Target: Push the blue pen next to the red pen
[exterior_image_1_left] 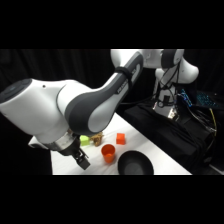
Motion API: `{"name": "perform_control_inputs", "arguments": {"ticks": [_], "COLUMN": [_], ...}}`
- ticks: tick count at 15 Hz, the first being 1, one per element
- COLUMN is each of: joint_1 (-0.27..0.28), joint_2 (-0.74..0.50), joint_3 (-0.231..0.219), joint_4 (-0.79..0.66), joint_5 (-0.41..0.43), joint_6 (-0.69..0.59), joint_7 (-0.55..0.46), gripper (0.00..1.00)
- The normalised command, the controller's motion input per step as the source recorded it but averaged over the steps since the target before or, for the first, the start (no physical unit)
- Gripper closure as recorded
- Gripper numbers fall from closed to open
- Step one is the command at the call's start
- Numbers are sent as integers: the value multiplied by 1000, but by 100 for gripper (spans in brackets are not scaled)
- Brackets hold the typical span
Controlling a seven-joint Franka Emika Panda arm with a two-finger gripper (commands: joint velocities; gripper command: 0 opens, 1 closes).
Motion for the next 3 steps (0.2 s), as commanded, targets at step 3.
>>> {"name": "perform_control_inputs", "arguments": {"ticks": [3], "joint_1": [34], "joint_2": [-609], "joint_3": [23], "joint_4": [-727], "joint_5": [-27], "joint_6": [34], "joint_7": [138], "gripper": [0]}}
